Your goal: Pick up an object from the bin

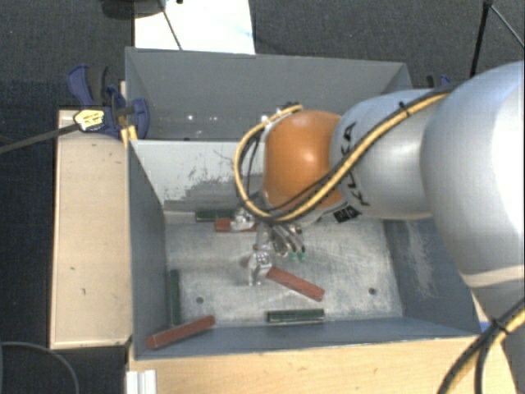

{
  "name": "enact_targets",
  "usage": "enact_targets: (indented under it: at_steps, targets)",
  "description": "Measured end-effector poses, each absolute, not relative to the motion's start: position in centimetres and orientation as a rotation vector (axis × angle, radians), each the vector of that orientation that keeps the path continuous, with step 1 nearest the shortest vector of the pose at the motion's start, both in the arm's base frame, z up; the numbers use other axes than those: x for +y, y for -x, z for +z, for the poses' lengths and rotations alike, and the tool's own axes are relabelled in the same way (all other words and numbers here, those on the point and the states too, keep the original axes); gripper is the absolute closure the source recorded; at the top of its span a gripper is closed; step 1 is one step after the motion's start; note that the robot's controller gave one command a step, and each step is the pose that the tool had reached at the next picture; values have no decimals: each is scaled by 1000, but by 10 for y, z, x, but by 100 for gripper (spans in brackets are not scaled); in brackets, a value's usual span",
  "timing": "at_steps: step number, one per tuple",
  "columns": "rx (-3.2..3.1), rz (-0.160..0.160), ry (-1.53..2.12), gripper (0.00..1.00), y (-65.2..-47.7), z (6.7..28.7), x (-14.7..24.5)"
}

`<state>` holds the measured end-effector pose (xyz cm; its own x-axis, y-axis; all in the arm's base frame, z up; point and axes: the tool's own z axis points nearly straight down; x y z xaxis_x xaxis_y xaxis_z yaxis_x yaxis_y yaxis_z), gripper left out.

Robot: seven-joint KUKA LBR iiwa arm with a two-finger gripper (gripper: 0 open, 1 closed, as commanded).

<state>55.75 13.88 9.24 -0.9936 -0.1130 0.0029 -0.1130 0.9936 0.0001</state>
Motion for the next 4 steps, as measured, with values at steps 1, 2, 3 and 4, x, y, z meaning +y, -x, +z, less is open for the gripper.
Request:
enact_targets:
  at_steps: [1, 2, 3, 4]
  targets:
    - [-3127, -5, -452, 100, -535, 76, 99]
    - [-3127, -5, -450, 100, -535, 76, 99]
    - [-3114, 0, -478, 100, -537, 248, 80]
    - [-3109, -1, -473, 0, -535, 246, 80]
